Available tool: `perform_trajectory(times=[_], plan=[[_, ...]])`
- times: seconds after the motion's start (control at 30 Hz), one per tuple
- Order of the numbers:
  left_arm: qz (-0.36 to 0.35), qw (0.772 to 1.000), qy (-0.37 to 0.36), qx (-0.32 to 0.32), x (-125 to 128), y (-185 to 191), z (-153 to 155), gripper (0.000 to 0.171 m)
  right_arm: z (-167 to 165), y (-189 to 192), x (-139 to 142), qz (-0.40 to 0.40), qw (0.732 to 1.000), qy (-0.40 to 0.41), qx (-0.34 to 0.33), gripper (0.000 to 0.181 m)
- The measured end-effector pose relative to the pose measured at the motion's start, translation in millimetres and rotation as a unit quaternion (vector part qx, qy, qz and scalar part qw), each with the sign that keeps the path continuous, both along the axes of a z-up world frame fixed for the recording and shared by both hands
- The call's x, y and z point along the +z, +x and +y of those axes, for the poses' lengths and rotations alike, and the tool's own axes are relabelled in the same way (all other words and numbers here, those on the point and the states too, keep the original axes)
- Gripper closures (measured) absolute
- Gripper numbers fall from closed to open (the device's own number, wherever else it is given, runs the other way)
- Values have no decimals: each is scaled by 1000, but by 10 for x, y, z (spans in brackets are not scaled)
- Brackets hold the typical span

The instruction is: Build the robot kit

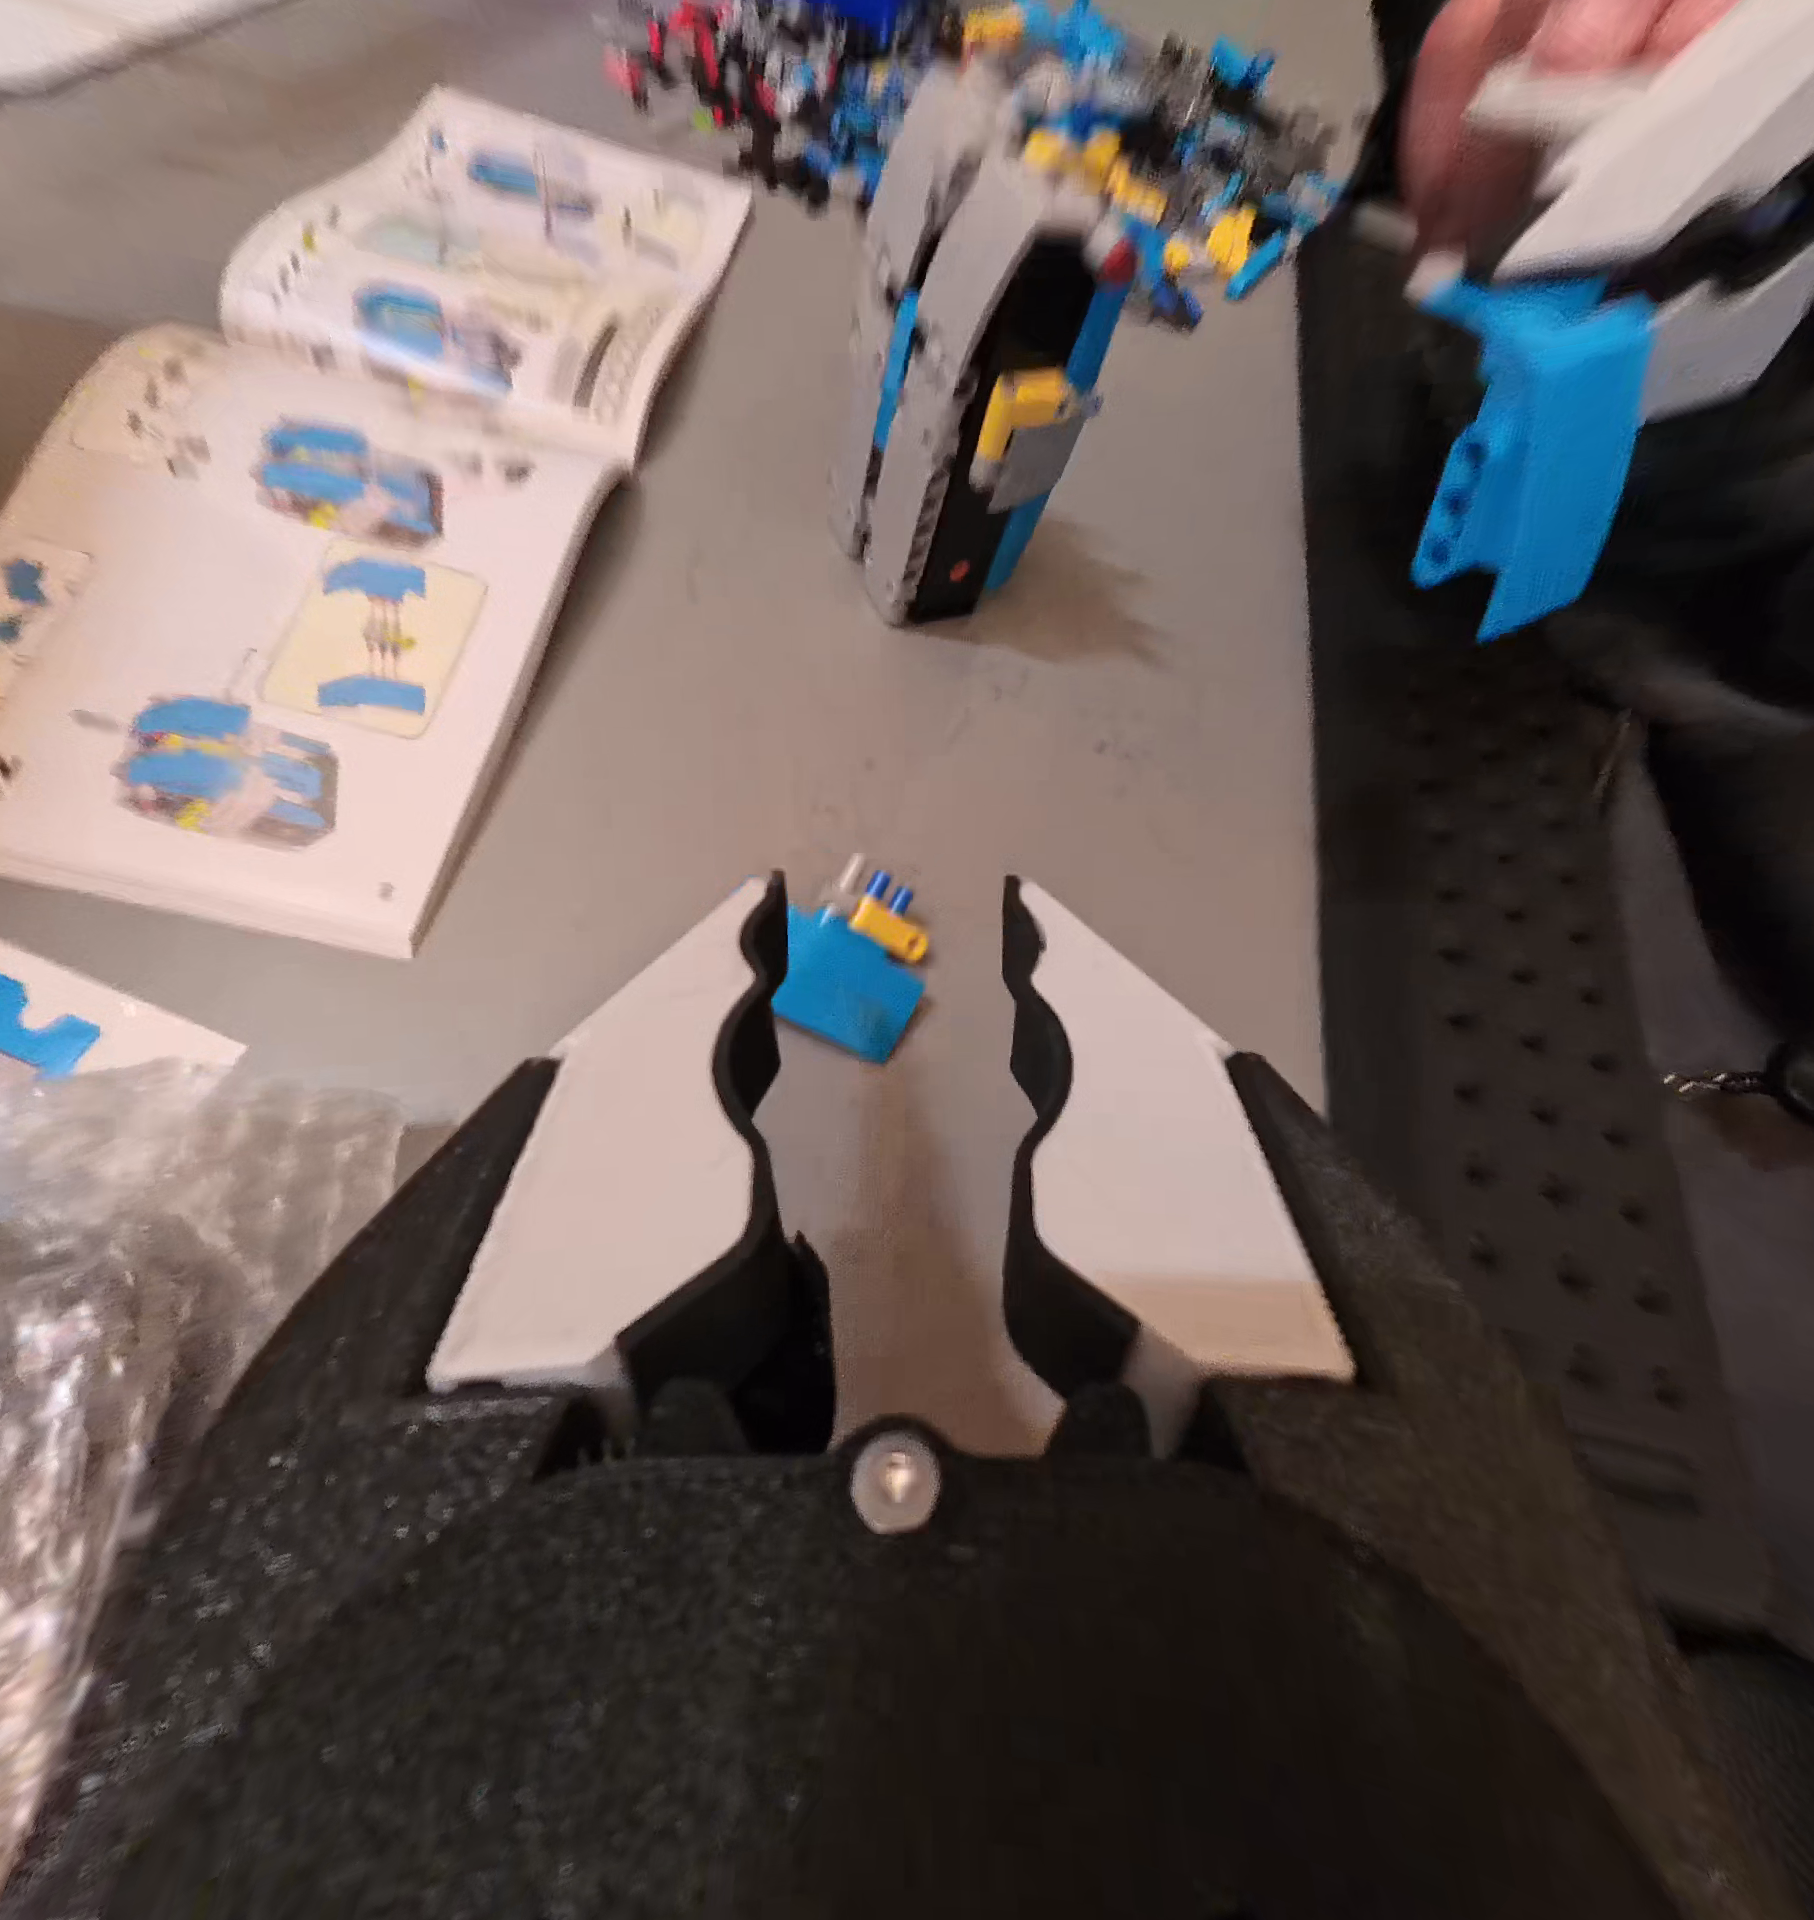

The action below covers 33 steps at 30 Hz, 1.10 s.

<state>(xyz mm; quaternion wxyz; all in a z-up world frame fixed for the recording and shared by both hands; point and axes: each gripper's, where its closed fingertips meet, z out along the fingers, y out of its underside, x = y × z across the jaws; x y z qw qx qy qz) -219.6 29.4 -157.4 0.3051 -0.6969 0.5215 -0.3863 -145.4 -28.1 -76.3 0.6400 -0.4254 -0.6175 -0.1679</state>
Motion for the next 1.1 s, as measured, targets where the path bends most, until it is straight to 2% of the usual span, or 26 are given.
perform_trajectory(times=[0.07,0.13,0.2,0.27,0.33,0.37,0.47,0.53,0.6,0.67,0.7,0.73,0.8,0.83,0.9,1.0,1.1], plan=[[-86,996,-11,-25,323,102,-146,131,-66,-41,-33,35,999,1,0,180],[-177,977,-81,-93,619,223,-506,132,-105,-89,-79,47,999,-2,1,180],[-218,951,-156,-154,735,322,-829,134,-92,-79,-14,49,998,39,-10,180],[-222,939,-198,-173,683,430,-989,134,-100,-98,11,60,997,39,-5,180],[-227,932,-222,-175,641,508,-1047,140,-107,-112,-1,57,998,40,1,180],[-235,928,-231,-173,637,524,-1045,154,-111,-117,-9,56,998,42,6,179],[-252,928,-223,-162,626,523,-977,155,-56,-97,-50,74,997,14,-1,179],[-270,928,-206,-150,681,498,-917,157,18,-60,-36,121,992,-19,-12,177],[-291,933,-172,-124,748,462,-798,157,97,26,-6,171,982,-70,-34,157],[-326,927,-155,-100,872,392,-682,158,55,49,45,237,959,-155,-15,148],[-340,925,-144,-86,911,369,-625,158,14,35,68,275,939,-207,5,147],[-348,925,-133,-79,931,359,-601,158,-49,-18,76,311,910,-272,35,147],[-352,925,-123,-72,925,382,-607,157,-161,-159,127,388,829,-391,98,143],[-354,923,-129,-82,922,402,-658,157,-174,-212,152,418,792,-429,120,138],[-355,920,-138,-86,911,450,-720,157,-128,-272,146,456,741,-475,135,139],[-353,920,-144,-96,890,512,-823,157,-161,-307,165,466,710,-499,171,155],[-336,927,-133,-101,829,585,-920,158,-189,-337,134,458,705,-511,180,165]])
